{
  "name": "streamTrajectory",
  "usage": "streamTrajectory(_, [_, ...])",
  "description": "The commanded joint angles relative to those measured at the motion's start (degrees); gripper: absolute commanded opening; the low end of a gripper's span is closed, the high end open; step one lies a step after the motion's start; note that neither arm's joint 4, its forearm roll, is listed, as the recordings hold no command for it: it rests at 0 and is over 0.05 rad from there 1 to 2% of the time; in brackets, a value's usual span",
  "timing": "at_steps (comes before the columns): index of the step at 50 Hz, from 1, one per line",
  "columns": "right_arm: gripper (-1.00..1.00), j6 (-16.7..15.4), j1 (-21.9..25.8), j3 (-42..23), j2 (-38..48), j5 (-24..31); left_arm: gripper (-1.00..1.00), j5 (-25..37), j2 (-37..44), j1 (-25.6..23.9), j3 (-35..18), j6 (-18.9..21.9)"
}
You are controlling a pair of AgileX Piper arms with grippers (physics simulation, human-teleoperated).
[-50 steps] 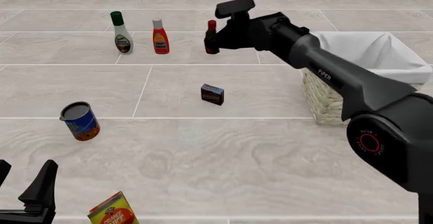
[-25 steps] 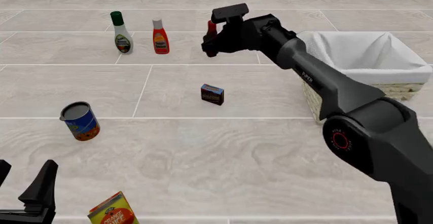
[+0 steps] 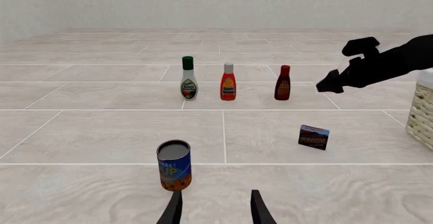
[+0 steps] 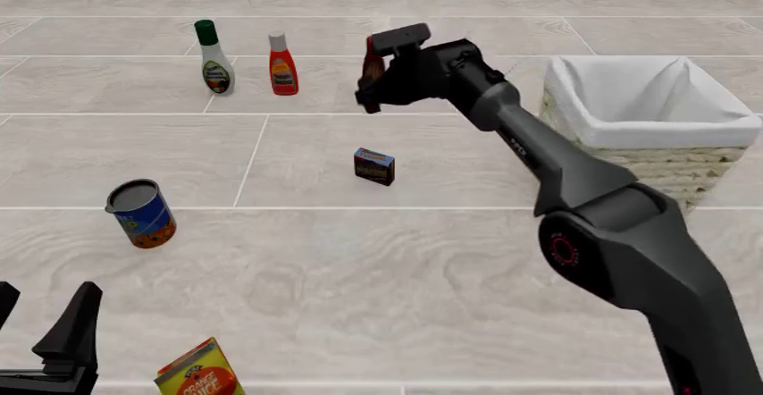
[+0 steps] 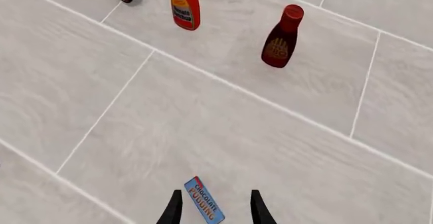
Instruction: Pick the chocolate pudding and place it in the basket.
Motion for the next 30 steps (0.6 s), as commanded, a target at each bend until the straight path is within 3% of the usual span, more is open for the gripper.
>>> streamTrajectory(1, [1.00, 0.0, 0.1, 0.1, 1.7, -0.4, 1.00, 0.0, 0.0, 0.0, 0.0, 0.0])
streamTrajectory(15, [1.00, 0.2, 0.5, 5.7, 0.6, -3.8, 1.00, 0.0, 0.0, 0.0, 0.0, 0.0])
streamTrajectory(30, [1.00, 0.7, 0.5, 5.7, 2.0, -4.4, 1.00, 0.0, 0.0, 0.0, 0.0, 0.0])
